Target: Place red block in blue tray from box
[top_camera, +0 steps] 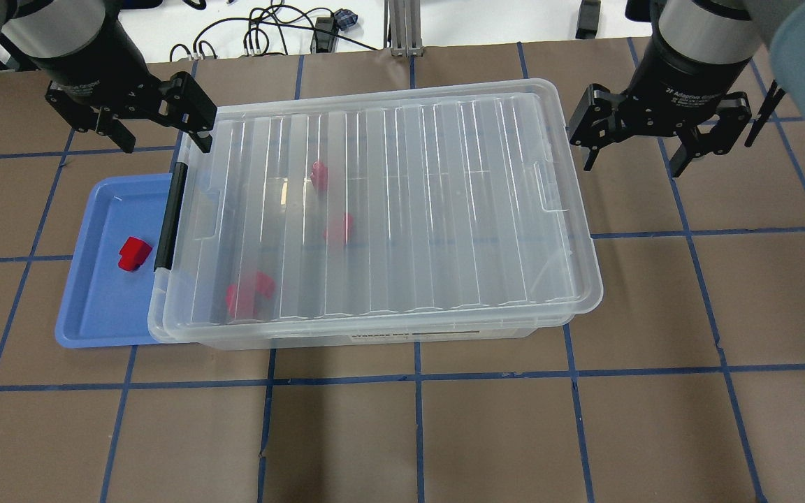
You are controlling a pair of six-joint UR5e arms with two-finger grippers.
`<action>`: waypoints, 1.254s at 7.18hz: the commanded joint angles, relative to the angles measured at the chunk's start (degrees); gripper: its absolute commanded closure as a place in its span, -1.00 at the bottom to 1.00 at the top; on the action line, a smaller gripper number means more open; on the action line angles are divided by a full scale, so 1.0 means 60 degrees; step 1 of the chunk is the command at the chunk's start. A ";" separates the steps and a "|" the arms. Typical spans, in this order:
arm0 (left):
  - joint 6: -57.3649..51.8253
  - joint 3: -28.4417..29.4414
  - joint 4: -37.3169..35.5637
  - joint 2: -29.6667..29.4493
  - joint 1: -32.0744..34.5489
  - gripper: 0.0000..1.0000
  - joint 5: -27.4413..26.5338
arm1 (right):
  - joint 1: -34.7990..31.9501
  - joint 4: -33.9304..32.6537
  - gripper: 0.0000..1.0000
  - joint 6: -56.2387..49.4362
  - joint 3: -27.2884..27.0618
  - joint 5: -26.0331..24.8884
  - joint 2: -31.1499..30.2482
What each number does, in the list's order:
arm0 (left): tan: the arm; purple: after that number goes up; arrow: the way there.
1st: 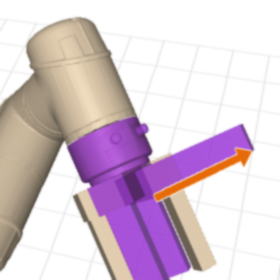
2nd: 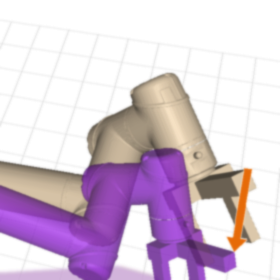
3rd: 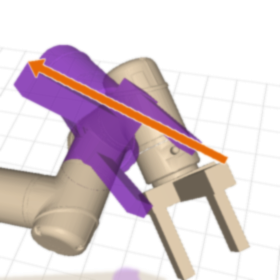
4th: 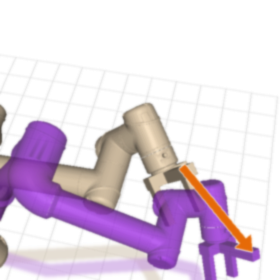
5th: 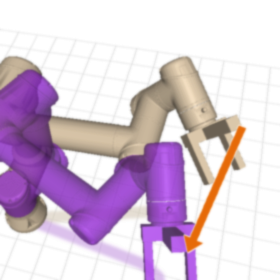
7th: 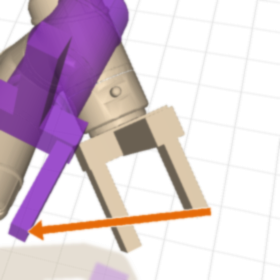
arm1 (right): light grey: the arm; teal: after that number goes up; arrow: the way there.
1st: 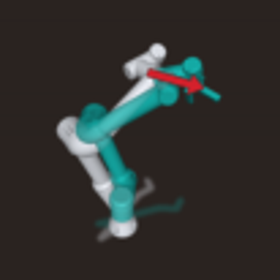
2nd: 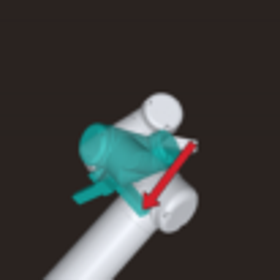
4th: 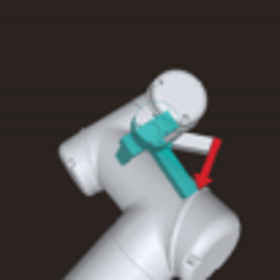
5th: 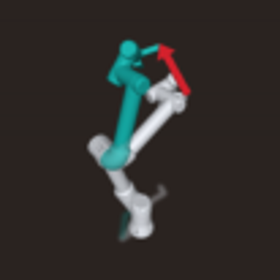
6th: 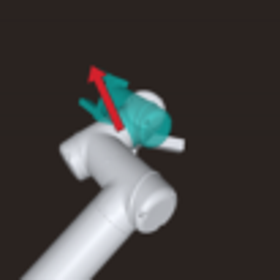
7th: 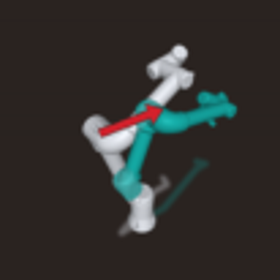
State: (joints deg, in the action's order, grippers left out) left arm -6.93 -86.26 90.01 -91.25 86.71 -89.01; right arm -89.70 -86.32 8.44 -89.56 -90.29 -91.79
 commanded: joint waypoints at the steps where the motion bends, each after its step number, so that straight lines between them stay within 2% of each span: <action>1: 0.0041 0.0006 0.0013 0.0003 0.0035 -1.00 -0.0003 | 0.0023 -0.0013 -1.00 0.0000 0.0000 -0.0111 -0.0008; 9: 0.0013 -0.0009 -0.0016 -0.0041 0.0006 -1.00 -0.0003 | 0.0082 -0.0101 -1.00 0.0043 0.0000 0.0005 -0.0038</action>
State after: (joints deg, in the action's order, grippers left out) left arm -6.89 -86.32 89.93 -91.51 86.75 -89.03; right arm -89.20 -86.95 8.53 -89.56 -90.27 -91.96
